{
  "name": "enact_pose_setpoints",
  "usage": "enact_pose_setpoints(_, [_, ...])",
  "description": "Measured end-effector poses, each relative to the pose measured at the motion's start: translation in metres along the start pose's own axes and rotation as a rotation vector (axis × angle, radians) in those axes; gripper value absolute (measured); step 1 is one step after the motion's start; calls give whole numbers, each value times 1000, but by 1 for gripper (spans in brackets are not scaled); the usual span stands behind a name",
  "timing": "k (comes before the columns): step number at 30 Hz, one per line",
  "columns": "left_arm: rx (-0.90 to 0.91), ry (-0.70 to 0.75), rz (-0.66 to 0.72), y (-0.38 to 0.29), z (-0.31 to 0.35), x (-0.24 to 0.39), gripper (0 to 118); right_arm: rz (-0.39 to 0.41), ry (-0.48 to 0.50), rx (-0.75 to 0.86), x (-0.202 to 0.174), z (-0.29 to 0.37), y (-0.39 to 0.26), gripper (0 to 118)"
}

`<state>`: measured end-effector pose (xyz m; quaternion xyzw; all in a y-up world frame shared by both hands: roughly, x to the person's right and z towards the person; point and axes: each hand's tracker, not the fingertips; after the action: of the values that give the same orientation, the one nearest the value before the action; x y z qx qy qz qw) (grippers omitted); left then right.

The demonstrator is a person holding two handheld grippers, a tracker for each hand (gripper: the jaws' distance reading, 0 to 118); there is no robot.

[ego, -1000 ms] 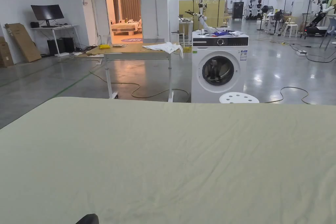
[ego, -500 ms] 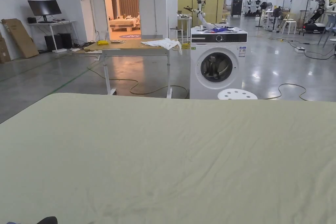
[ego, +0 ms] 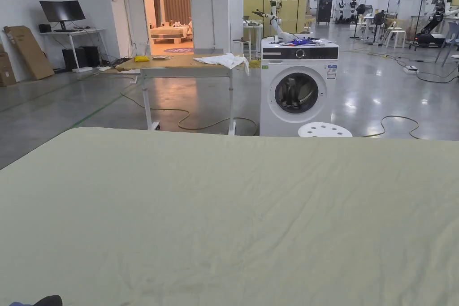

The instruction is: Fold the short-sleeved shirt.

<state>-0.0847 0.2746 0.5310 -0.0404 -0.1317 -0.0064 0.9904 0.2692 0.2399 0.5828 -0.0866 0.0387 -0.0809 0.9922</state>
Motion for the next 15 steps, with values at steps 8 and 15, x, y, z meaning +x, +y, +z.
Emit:
enact_pose_setpoints(8, [-20, -1, 12, -3, 1, -4, 118, 9, -15, -19, 2, -1, 2, 118])
enact_pose_setpoints(15, [-15, 8, 8, 0, 0, -5, 118, -1, -142, -22, -4, -1, 14, 118])
